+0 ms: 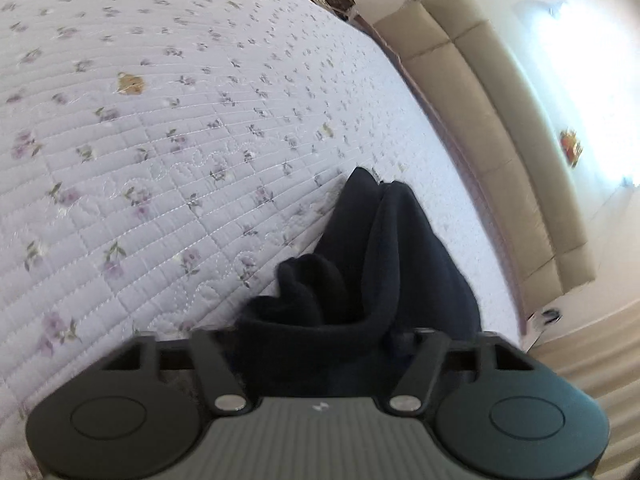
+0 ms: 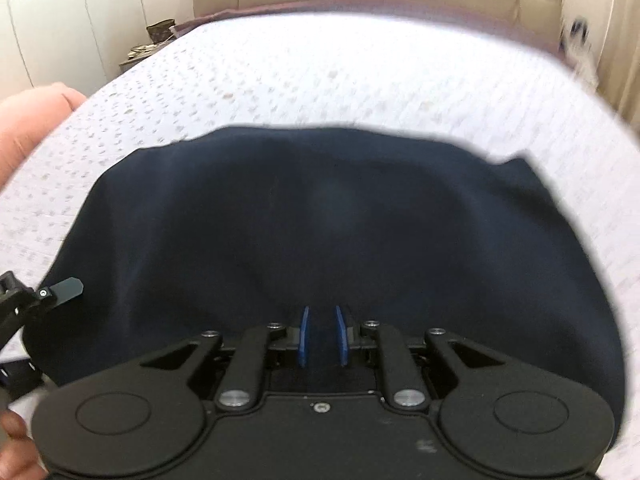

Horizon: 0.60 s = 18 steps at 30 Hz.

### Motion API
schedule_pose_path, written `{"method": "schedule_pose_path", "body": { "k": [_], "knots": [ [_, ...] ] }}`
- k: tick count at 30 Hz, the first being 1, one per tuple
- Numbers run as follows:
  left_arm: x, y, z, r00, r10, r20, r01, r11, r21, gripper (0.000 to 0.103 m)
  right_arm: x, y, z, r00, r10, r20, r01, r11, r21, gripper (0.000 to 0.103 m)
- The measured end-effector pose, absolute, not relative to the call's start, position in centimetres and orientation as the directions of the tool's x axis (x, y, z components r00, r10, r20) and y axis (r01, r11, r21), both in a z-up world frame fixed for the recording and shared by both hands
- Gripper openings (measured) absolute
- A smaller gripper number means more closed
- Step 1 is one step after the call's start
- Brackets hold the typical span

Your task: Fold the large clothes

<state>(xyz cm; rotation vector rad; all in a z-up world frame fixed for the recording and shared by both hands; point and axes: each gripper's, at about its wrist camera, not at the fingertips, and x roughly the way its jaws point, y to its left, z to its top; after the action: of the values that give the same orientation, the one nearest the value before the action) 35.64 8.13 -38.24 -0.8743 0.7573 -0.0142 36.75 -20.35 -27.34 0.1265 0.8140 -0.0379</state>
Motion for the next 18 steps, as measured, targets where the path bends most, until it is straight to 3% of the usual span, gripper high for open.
{"method": "schedule_pose_path", "body": {
  "k": [2,3,6,13,18],
  "knots": [
    [35.8,8.1,-38.3,0.732,-0.323,-0.599,-0.263,0.678,-0.686,0.025,36.5,-20.4,-27.3,0.689,0.022,-0.724,0.091,0.989,0.117,0.017],
    [35.8,8.2,-38.2,0.735,-0.331,-0.592,-0.253,0.677,-0.692,0.022,36.7,-20.4,-27.8,0.673,0.035,-0.738,0.091,0.987,0.131,0.017],
    [35.7,7.6,-36.7,0.756,-0.348,-0.555,-0.178,0.706,-0.686,0.019,37.3,-20.8,-30.8,0.607,0.122,-0.785,0.077,0.974,0.211,0.018],
    [35.6,0.9,-29.5,0.775,-0.516,-0.364,0.182,0.734,-0.654,0.018,36.9,-24.6,-32.7,0.629,0.284,-0.724,0.100,0.894,0.437,0.018],
    [35.3,-7.9,-25.9,0.686,-0.665,-0.294,0.432,0.698,-0.570,0.018,36.6,-30.4,-33.2,0.627,0.458,-0.630,0.132,0.735,0.665,0.018]
  ]
}}
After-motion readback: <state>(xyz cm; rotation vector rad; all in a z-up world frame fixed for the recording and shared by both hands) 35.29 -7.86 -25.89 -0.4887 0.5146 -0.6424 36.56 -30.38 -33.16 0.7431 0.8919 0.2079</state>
